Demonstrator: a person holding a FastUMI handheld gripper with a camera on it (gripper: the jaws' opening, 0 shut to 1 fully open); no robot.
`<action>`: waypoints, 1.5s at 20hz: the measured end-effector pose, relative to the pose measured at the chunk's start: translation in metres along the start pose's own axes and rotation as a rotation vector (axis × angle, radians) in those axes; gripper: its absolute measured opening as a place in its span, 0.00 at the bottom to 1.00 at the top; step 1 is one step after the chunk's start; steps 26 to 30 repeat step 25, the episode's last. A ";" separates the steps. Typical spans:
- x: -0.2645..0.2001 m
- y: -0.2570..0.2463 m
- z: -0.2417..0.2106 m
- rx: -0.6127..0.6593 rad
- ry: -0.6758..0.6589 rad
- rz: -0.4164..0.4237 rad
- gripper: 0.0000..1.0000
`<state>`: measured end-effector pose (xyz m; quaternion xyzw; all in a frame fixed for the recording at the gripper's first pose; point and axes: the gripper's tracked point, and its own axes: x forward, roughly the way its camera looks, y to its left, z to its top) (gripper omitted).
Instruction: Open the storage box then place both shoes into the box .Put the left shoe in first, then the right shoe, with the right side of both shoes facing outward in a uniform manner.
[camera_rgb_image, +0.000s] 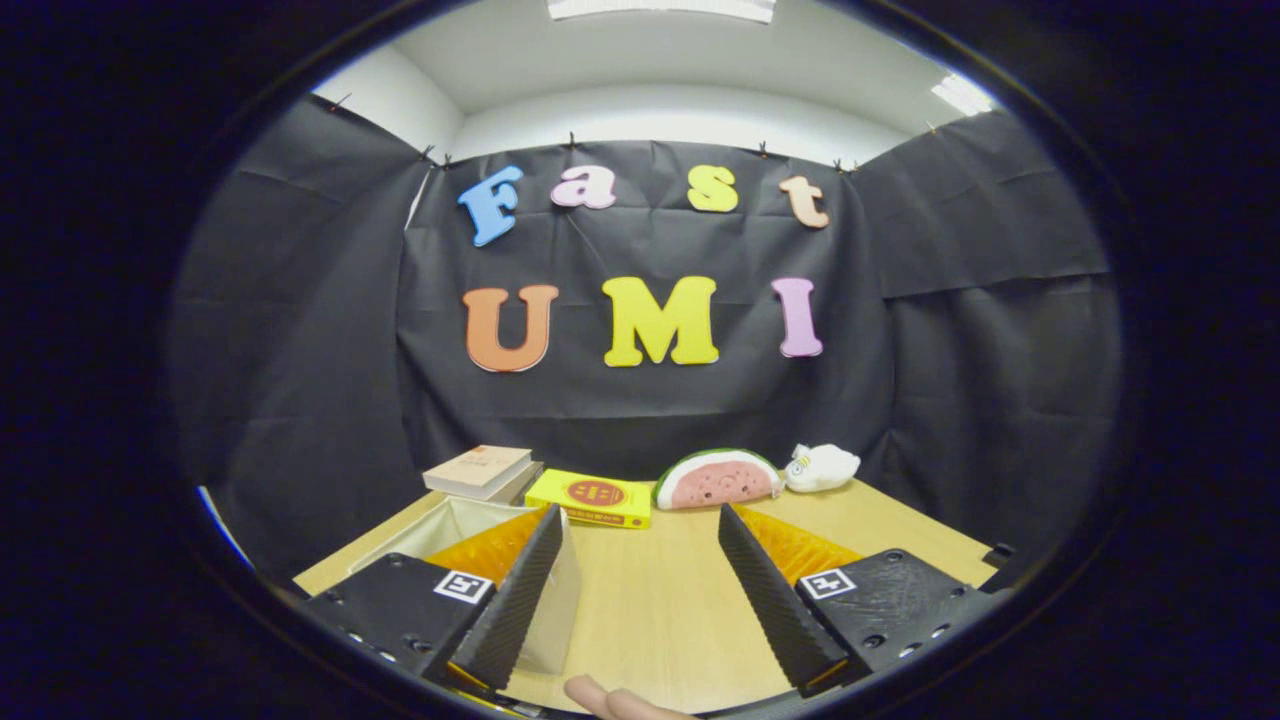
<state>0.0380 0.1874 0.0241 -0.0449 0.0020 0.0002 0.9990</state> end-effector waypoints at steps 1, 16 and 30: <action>-0.001 -0.004 0.003 0.003 -0.015 -0.005 0.95; -0.029 -0.014 0.008 -0.063 -0.113 -0.037 0.95; -0.038 -0.027 -0.016 -0.105 -0.096 -0.056 0.95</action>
